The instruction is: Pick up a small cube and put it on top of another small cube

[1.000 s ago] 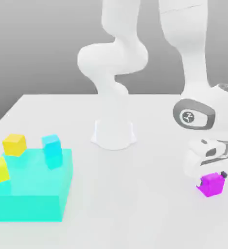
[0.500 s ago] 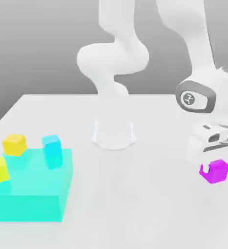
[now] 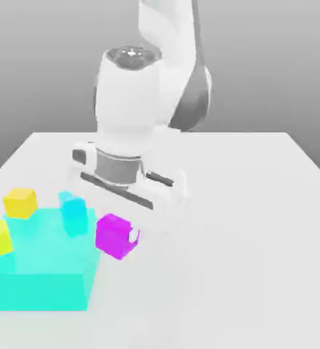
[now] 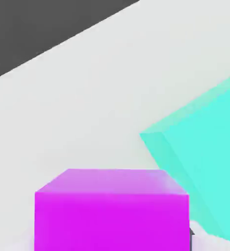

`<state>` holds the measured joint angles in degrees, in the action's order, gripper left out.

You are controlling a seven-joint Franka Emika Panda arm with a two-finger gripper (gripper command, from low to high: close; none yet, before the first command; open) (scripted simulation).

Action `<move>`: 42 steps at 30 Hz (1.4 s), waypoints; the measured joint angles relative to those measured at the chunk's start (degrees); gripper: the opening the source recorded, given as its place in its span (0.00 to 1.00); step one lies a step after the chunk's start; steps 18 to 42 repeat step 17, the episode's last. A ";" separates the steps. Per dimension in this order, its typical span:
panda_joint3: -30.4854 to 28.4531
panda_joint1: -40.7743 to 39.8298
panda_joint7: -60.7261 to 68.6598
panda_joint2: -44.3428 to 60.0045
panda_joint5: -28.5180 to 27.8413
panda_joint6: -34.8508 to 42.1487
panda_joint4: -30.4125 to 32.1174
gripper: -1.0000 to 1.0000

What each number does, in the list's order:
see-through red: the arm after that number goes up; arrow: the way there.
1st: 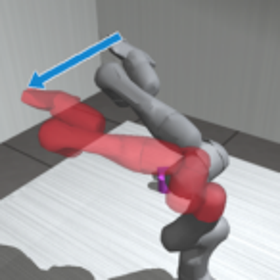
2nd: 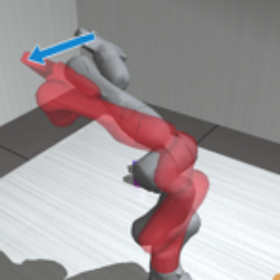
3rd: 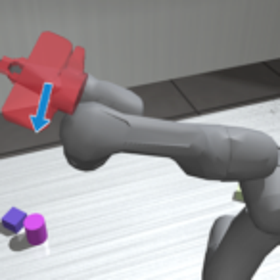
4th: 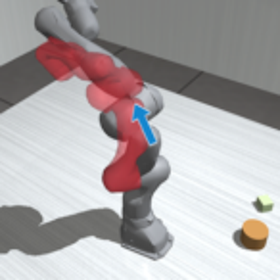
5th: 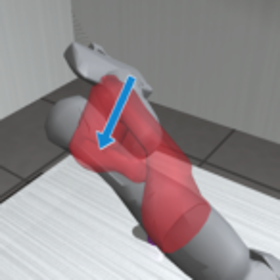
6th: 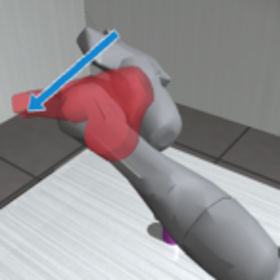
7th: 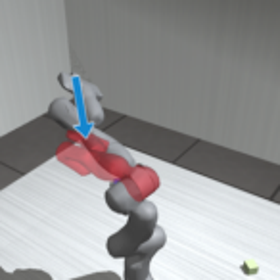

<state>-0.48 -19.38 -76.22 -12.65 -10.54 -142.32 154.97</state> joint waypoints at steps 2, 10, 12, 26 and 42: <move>-3.93 -4.17 0.30 -2.52 0.25 2.21 0.12 0.00; -16.85 -17.72 1.91 -8.19 1.82 6.13 1.45 0.00; -17.67 -17.87 2.46 -5.04 2.37 1.83 2.64 0.00; -17.97 -17.96 2.96 -1.91 2.90 -2.33 3.74 1.00; -17.97 -17.96 2.96 -1.91 2.90 -2.33 3.74 1.00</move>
